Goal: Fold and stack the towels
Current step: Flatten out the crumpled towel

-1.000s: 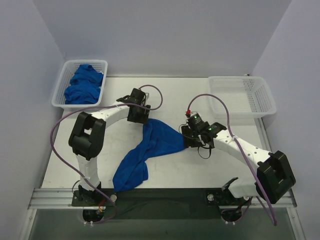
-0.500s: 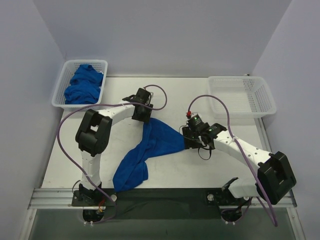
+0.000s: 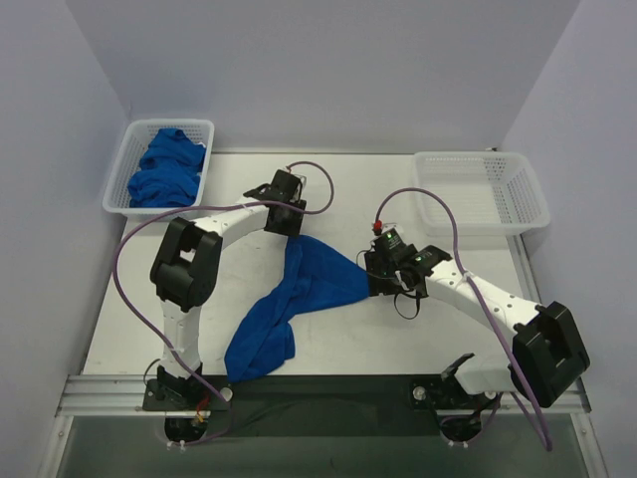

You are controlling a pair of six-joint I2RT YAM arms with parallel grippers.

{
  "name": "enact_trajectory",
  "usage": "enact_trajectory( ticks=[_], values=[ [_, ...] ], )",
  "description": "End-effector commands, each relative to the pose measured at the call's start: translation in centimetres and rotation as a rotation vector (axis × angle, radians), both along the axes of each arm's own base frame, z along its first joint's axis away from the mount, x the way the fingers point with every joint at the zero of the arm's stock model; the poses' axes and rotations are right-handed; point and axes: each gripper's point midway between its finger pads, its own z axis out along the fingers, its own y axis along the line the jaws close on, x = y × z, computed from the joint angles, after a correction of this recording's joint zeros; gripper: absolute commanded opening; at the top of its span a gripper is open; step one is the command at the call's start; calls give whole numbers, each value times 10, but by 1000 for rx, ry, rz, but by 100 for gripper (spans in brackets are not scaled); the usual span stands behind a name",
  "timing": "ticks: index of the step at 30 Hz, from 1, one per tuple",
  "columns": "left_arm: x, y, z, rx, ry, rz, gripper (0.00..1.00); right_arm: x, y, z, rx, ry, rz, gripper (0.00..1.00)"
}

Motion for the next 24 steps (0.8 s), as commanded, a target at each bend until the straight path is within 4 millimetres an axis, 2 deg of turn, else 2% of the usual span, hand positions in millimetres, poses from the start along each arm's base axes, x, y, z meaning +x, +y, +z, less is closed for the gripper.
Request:
enact_trajectory(
  ticks=[1, 5, 6, 14, 19, 20, 22, 23, 24],
  values=[
    [16, -10, 9, -21, -49, -8, 58, -1, -9, 0, -38, -1, -28, 49],
    [13, -13, -3, -8, -27, -13, 56, -1, -8, -1, -44, 4, -27, 49],
    [11, -12, -6, 2, -19, -14, 52, 0, -9, -1, -48, 3, -29, 49],
    [-7, -13, -30, 59, 32, -30, 50, 4, -8, -2, -59, 4, -36, 50],
    [-22, -14, -49, 88, 80, -35, 37, 9, -8, -5, -76, 9, -48, 50],
    [-23, -15, -50, 87, 83, -34, 29, 11, -8, -5, -73, 12, -59, 50],
    [-25, -13, -53, 97, 93, -29, 23, 15, -8, -7, -76, 16, -74, 50],
    [-24, -12, -53, 99, 92, -29, 12, 20, -7, -6, -66, 10, -88, 50],
    [-25, -12, -53, 99, 93, -33, 8, 22, -8, -9, -73, 16, -98, 50]
  ],
)
